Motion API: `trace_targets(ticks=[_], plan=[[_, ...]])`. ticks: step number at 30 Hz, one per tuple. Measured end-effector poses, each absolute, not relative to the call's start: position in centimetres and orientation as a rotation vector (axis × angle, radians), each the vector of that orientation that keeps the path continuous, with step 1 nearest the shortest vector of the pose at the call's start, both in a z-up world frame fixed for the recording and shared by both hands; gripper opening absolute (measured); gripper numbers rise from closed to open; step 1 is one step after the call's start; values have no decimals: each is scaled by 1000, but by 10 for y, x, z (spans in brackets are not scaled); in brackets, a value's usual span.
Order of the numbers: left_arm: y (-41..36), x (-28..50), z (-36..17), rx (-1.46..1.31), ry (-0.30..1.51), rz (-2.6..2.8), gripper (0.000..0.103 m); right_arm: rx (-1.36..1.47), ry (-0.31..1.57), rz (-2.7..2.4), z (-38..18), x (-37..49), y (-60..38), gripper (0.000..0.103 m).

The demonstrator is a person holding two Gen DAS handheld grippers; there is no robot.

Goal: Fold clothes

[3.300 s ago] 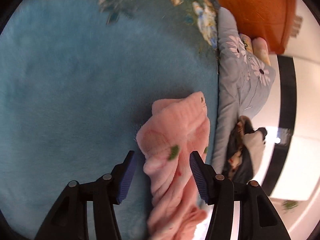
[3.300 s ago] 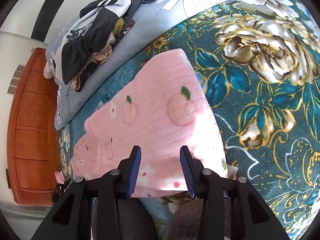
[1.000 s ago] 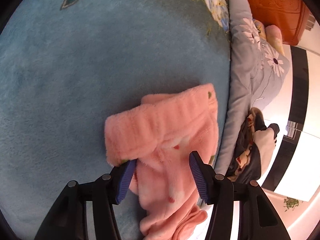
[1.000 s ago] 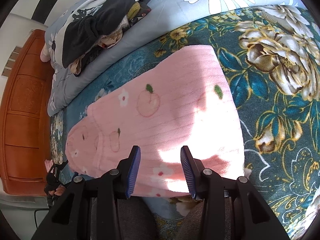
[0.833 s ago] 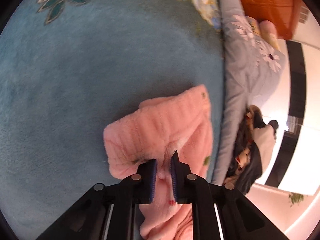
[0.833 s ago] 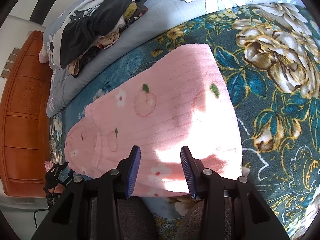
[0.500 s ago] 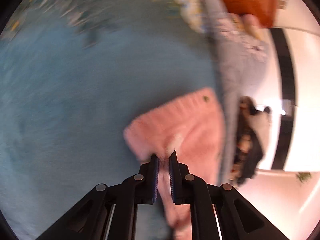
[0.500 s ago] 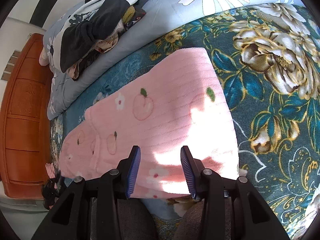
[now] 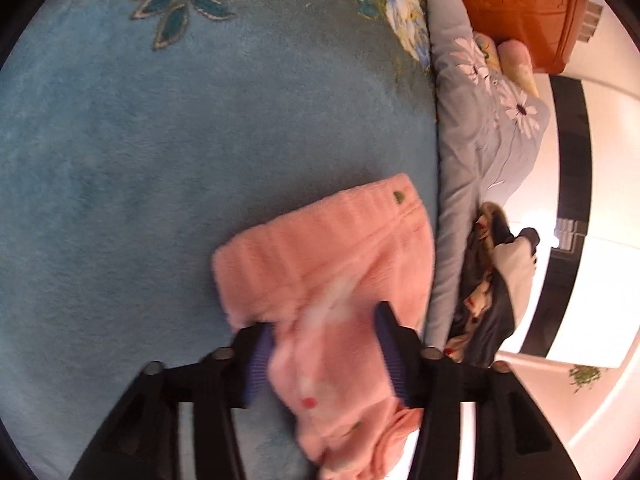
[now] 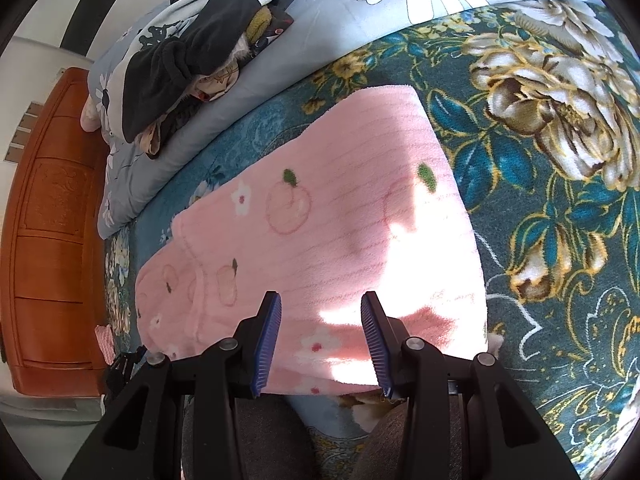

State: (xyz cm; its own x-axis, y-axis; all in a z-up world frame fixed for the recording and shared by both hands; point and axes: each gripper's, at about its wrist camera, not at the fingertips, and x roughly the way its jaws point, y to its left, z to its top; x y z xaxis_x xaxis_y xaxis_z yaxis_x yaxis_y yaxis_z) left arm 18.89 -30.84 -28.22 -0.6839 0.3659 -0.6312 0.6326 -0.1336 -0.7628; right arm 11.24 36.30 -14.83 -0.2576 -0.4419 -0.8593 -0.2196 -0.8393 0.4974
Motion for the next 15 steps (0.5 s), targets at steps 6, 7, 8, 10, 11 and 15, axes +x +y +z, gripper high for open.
trace_targets(ticks=[6, 7, 8, 10, 11, 15], plan=[[-301, 179, -263, 1211, 1736, -1918, 16, 1768, -854, -2233, -142, 116, 371, 43], [-298, 179, -253, 1208, 1698, -1956, 13, 1758, -865, -2232, -142, 117, 372, 43], [-294, 177, -239, 1197, 1653, -2020, 13, 1747, -874, -2231, -141, 117, 373, 43], [-281, 167, -207, 1190, 1562, -2157, 12, 1726, -898, -2229, -140, 119, 376, 43], [-272, 161, -189, 1197, 1506, -2231, 12, 1717, -912, -2228, -141, 121, 378, 43], [-216, 133, -117, 1231, 1273, -2547, 12, 1694, -984, -2215, -147, 126, 388, 43]])
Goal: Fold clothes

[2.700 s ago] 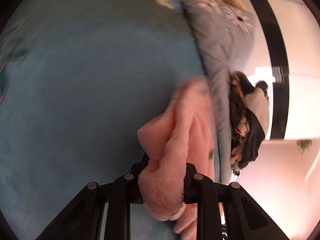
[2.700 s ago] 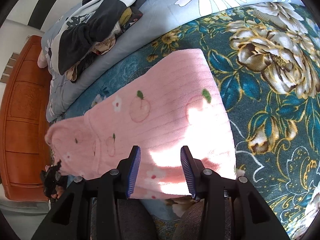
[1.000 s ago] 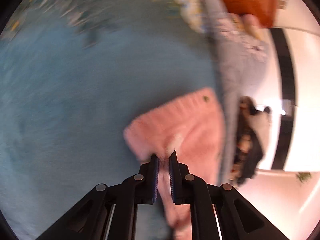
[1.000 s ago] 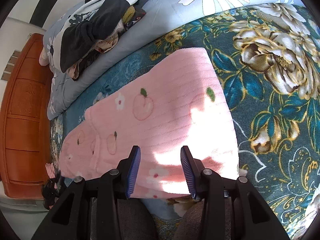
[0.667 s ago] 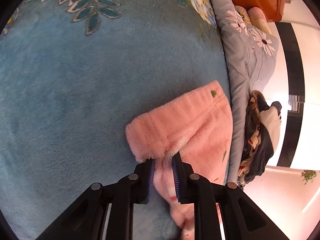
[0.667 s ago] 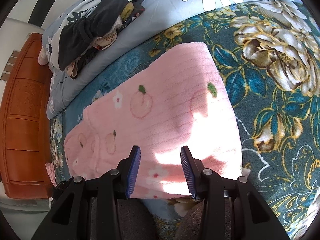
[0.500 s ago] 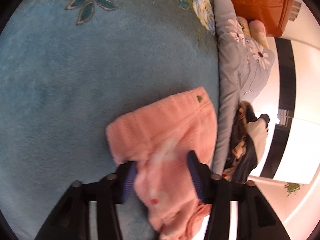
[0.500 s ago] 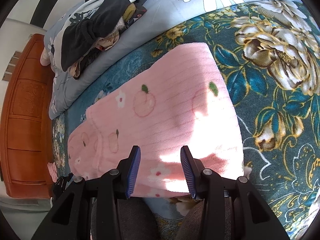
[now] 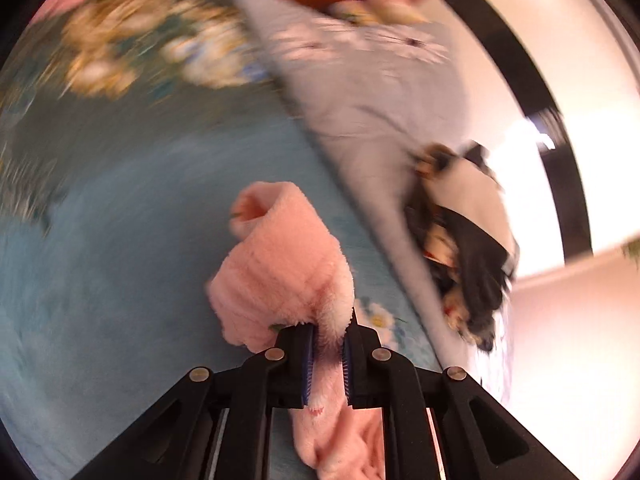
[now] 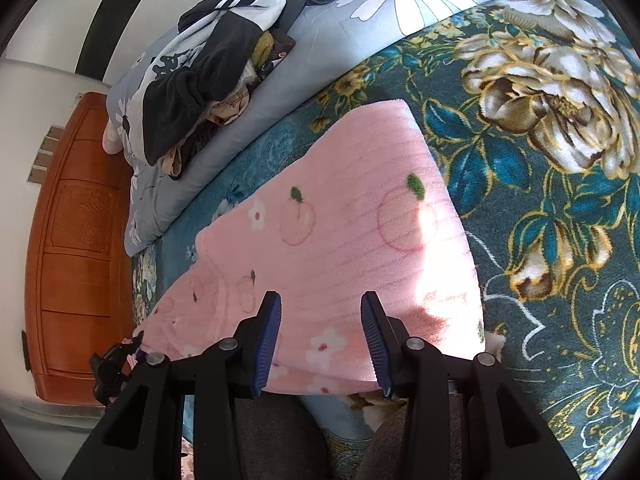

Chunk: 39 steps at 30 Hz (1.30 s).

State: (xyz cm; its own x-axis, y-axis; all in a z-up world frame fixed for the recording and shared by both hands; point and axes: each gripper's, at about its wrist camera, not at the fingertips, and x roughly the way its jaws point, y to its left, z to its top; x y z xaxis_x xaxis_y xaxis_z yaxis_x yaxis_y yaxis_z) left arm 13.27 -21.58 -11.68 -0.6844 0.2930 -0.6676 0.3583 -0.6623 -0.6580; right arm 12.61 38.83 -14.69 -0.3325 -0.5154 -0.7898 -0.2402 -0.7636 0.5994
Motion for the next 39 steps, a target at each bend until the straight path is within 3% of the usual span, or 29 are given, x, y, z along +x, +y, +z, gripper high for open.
trace_targets(ticks=[5, 9, 16, 23, 28, 33, 35, 37, 39], plan=[[-101, 101, -44, 1292, 952, -2954, 12, 1651, -1089, -2200, -155, 135, 405, 43], [13, 92, -38, 1452, 708, -3160, 12, 1618, -1159, -2197, -159, 141, 420, 43], [162, 108, -122, 2018, 428, -3077, 12, 1555, -1268, -2222, -159, 157, 455, 43], [201, 144, -181, 2334, 292, -2826, 16, 1535, -1328, -2248, -160, 175, 484, 43], [181, 139, -162, 2354, 477, -2774, 19, 1500, -1332, -2236, -154, 172, 486, 43], [137, 129, -132, 2321, 751, -2745, 38, 1453, -1221, -2212, -139, 150, 460, 43], [121, 128, -123, 2286, 820, -2751, 53, 1432, -1167, -2202, -131, 137, 445, 44], [104, 128, -113, 2221, 811, -2784, 63, 1416, -1123, -2190, -124, 124, 430, 47], [91, 128, -106, 2153, 701, -2806, 63, 1395, -1086, -2188, -117, 113, 416, 47]])
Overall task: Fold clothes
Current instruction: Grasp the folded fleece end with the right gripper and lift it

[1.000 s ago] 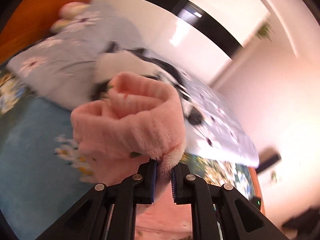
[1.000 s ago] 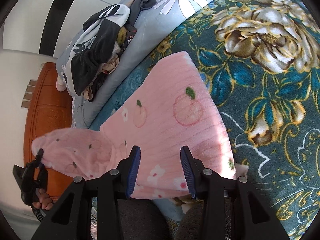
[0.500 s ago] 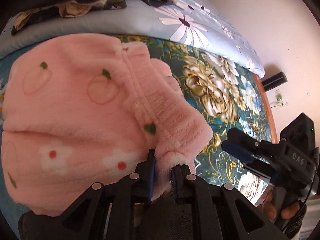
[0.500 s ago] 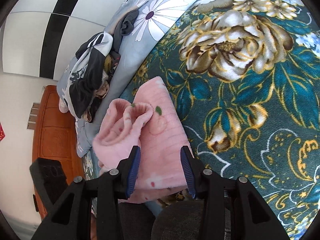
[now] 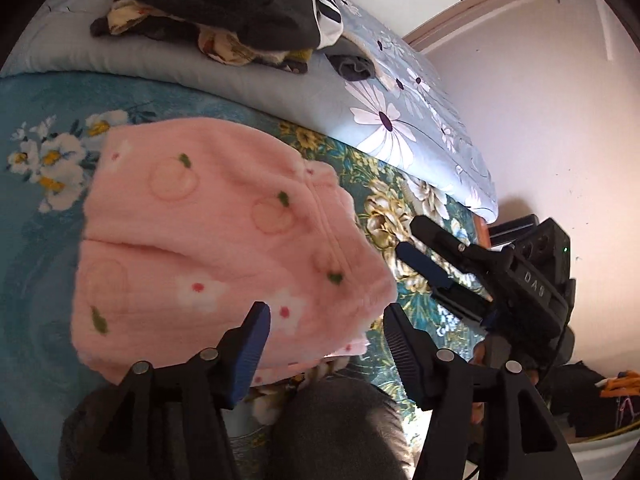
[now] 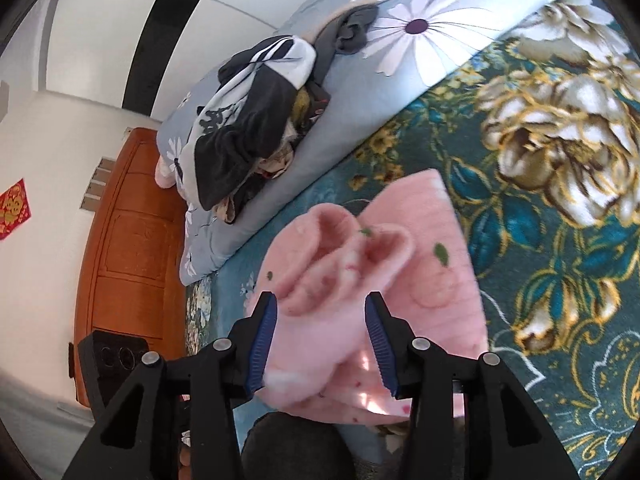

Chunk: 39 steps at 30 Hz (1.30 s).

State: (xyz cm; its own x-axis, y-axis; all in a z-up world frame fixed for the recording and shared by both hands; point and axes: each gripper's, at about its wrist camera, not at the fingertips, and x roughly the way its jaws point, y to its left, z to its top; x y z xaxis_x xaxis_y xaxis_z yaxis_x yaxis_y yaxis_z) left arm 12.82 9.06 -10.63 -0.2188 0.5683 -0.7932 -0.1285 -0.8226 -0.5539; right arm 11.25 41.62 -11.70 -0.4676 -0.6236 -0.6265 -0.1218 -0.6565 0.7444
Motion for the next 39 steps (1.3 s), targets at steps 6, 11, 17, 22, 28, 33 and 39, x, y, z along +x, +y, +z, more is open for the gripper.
trace_targets(ticks=[6, 11, 17, 22, 28, 33, 39], plan=[[38, 125, -141, -1767, -628, 2206, 63, 1470, -975, -2173, -122, 81, 387, 49], [-8, 122, -183, -1954, -808, 2263, 63, 1581, -989, -2131, -153, 66, 376, 49], [-22, 121, -200, -1960, -903, 2304, 63, 1590, -1026, -2085, -165, 46, 367, 49], [-17, 121, -200, -1932, -873, 2337, 63, 1598, -1049, -2032, -169, 30, 360, 46], [-18, 125, -199, -1918, -904, 2322, 63, 1568, -1042, -1996, -162, 35, 356, 9], [-9, 127, -196, -1918, -842, 2287, 65, 1229, -1351, -2015, -120, 57, 421, 8], [-5, 127, -196, -1945, -806, 2282, 65, 1547, -1329, -2110, -176, 71, 450, 8]])
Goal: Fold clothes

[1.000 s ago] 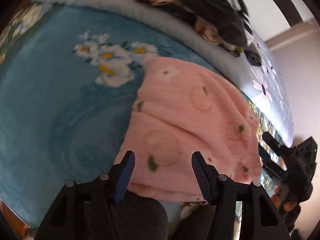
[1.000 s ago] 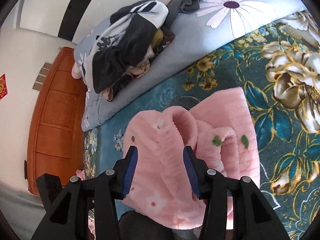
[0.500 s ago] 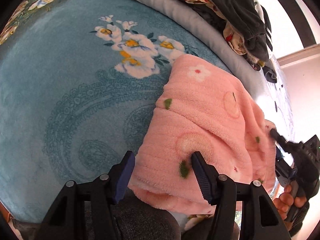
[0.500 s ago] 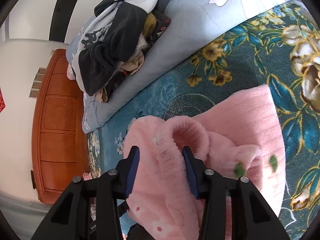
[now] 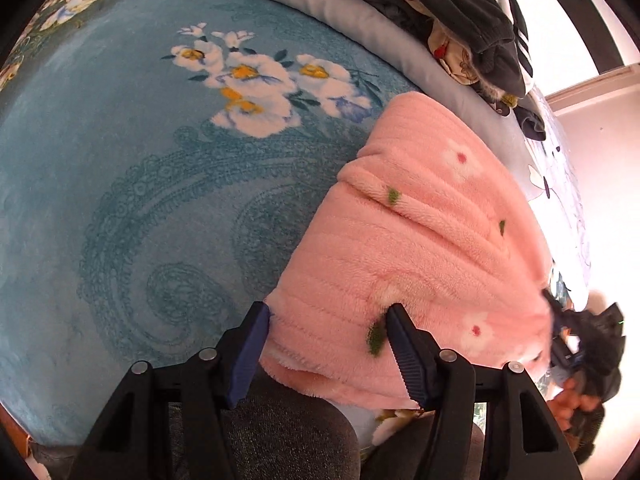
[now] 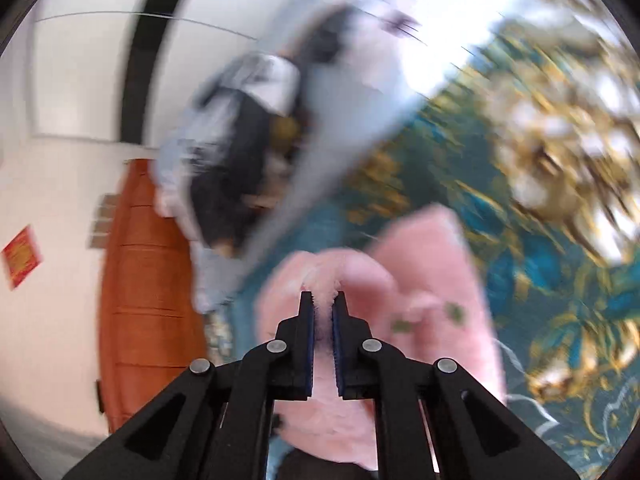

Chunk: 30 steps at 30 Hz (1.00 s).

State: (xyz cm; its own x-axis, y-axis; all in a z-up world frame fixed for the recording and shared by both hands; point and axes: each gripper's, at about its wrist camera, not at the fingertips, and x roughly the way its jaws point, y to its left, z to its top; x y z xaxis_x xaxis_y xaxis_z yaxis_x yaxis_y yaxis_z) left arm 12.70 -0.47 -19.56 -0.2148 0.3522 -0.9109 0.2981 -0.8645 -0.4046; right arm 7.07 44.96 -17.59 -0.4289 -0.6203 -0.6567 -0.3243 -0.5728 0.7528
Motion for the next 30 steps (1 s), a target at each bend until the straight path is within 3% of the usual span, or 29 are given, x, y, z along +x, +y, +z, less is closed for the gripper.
trace_targets(ticks=[4, 7, 9, 10, 11, 16, 19, 30], plan=[[-4, 128, -200, -1968, -803, 2270, 65, 1601, -1317, -2115, -193, 75, 451, 8], [-1, 128, -200, -1977, -770, 2278, 65, 1598, -1201, -2143, -182, 71, 445, 13], [-2, 128, -201, -1976, -776, 2278, 65, 1609, -1120, -2163, -178, 71, 443, 28], [-2, 127, -201, -1974, -780, 2278, 65, 1614, -1085, -2167, -177, 73, 441, 45], [-2, 127, -202, -1976, -779, 2277, 65, 1616, -1052, -2169, -176, 76, 440, 53], [0, 127, -205, -2016, -734, 2270, 65, 1597, -1063, -2088, -189, 99, 444, 57], [0, 126, -202, -2008, -716, 2277, 66, 1589, -1168, -2036, -206, 103, 448, 71], [-2, 127, -190, -1957, -663, 2308, 66, 1535, -1265, -1935, -222, 94, 437, 71]])
